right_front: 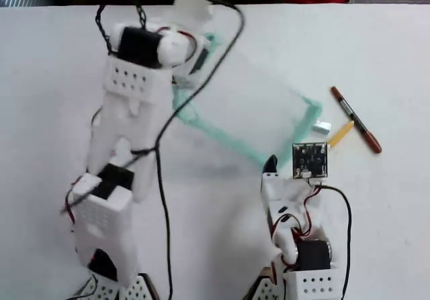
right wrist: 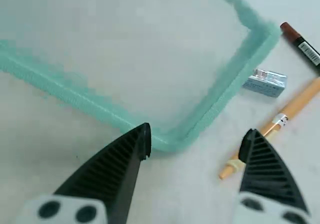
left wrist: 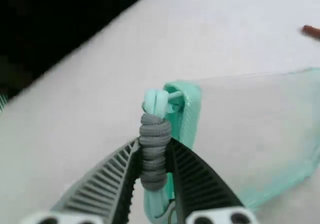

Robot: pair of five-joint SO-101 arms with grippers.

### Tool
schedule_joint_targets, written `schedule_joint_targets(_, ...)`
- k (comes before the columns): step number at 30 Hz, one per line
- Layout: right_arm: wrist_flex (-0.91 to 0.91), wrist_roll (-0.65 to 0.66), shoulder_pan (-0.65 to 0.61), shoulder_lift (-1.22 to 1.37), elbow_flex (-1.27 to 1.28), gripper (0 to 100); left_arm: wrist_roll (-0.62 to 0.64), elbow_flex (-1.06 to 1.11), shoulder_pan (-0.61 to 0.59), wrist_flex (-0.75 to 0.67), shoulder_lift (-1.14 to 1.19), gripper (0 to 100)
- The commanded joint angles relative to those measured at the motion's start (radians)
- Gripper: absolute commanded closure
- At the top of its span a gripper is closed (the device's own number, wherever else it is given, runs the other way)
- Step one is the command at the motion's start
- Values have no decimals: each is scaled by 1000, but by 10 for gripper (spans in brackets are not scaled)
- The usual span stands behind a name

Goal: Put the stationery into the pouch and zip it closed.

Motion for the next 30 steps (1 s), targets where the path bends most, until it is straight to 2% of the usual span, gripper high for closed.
schedule_joint_targets(1,-2,2,39,-7,-2,714,-218,-247,122,25,-21,976)
schedule_joint_targets(7,-2,-2,193,-7,-46,714,-253,-408,177,23,-24,976)
schedule_joint_targets(13,2,-2,203,-7,-57,714,-249,-552,176,46,-25,976)
schedule_joint_targets(16,2,-2,202,-7,-57,714,-244,-517,179,115,-21,976)
schedule_joint_targets(21,2,-2,177,-7,-57,714,-180,-407,165,110,-45,976)
schedule_joint_targets(27,2,-2,176,-7,-57,714,-184,-399,265,60,-97,976)
schedule_joint_targets(30,2,-2,180,-7,-57,714,-175,-399,271,18,-102,976)
